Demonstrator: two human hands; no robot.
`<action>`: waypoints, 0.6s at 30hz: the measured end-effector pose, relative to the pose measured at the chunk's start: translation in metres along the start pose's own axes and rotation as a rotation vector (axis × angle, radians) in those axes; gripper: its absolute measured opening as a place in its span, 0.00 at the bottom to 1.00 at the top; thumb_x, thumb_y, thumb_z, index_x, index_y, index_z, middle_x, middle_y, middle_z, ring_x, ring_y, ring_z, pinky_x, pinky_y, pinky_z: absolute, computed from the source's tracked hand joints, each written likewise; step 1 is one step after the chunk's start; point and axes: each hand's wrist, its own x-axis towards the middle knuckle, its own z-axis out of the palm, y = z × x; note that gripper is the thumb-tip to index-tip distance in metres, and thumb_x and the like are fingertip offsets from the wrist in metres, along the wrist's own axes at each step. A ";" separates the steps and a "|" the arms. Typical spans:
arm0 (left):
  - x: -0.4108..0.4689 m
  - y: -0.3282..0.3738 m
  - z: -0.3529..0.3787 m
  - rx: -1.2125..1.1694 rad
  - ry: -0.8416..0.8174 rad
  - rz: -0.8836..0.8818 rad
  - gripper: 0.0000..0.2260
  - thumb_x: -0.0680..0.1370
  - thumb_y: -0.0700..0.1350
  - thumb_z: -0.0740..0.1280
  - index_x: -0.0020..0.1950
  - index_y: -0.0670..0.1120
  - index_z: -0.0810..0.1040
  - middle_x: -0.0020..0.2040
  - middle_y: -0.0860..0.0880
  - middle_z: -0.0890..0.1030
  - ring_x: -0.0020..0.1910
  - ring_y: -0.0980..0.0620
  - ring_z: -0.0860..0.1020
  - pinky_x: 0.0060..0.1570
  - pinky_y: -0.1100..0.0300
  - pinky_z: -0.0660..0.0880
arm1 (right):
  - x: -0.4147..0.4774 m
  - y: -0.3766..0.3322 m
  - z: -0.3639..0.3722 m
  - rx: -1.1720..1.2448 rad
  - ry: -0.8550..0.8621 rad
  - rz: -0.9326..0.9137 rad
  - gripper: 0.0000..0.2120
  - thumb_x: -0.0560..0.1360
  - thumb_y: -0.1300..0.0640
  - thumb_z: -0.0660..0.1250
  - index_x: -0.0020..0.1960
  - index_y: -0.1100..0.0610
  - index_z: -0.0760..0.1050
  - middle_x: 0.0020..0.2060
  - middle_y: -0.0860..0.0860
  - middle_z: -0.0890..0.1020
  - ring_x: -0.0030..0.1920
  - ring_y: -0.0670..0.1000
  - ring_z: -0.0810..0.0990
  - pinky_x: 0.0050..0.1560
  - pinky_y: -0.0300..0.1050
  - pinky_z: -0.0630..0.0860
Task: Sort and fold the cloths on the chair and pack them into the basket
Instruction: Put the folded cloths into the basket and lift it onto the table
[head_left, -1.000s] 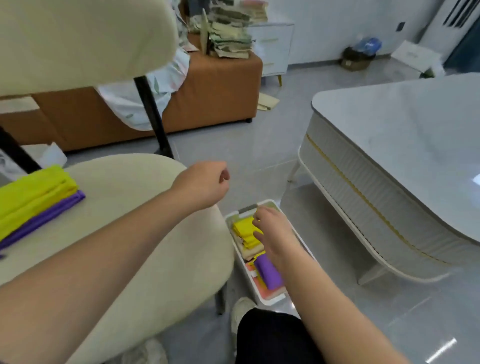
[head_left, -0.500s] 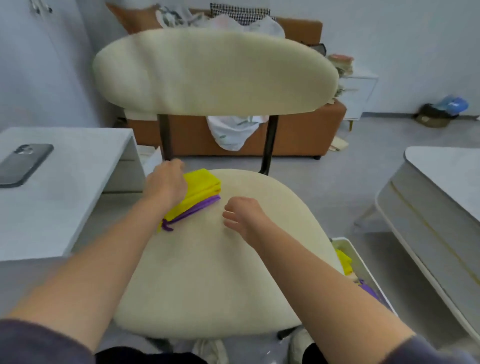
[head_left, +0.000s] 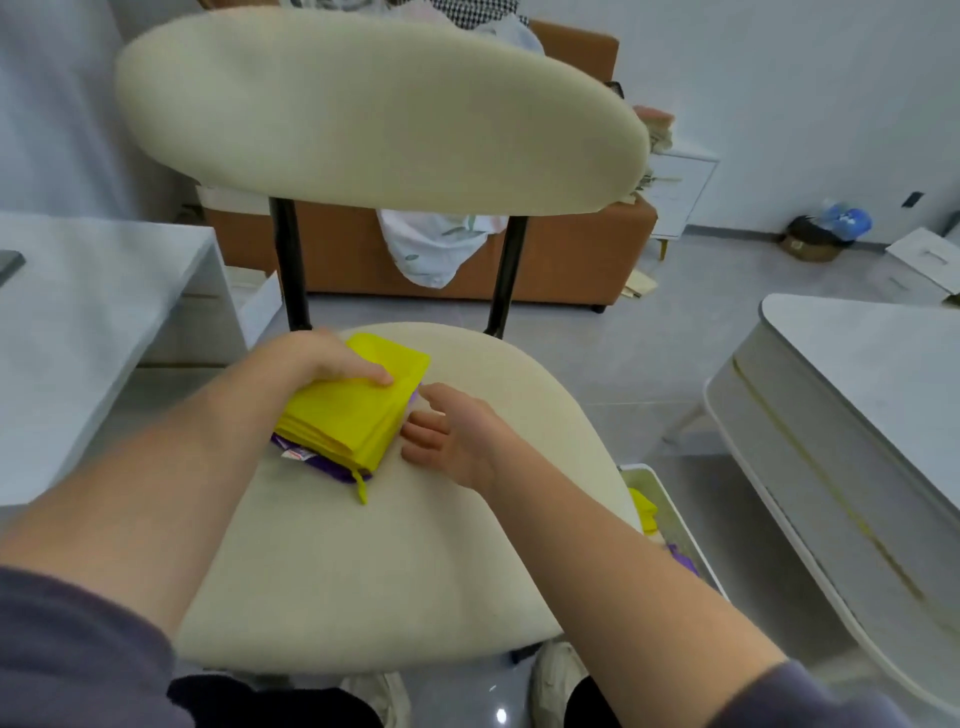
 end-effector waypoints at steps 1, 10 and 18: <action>-0.005 0.005 0.004 -0.043 -0.023 0.000 0.45 0.70 0.62 0.70 0.76 0.39 0.53 0.75 0.40 0.59 0.70 0.40 0.64 0.64 0.51 0.67 | 0.001 0.002 -0.002 -0.029 0.008 -0.001 0.18 0.77 0.55 0.64 0.63 0.62 0.68 0.43 0.61 0.74 0.39 0.51 0.74 0.40 0.47 0.74; -0.030 0.095 0.068 -0.953 -0.434 0.144 0.14 0.75 0.56 0.66 0.49 0.46 0.78 0.48 0.43 0.80 0.46 0.45 0.78 0.51 0.52 0.77 | -0.026 -0.015 -0.102 0.109 0.177 -0.085 0.21 0.74 0.57 0.70 0.65 0.61 0.71 0.60 0.60 0.79 0.59 0.59 0.78 0.58 0.58 0.74; -0.057 0.232 0.147 -1.001 -0.671 0.351 0.08 0.79 0.45 0.63 0.54 0.42 0.77 0.45 0.46 0.83 0.42 0.49 0.81 0.44 0.54 0.79 | -0.075 -0.039 -0.254 0.390 0.235 -0.211 0.10 0.78 0.54 0.62 0.54 0.59 0.77 0.42 0.55 0.85 0.42 0.54 0.83 0.39 0.50 0.81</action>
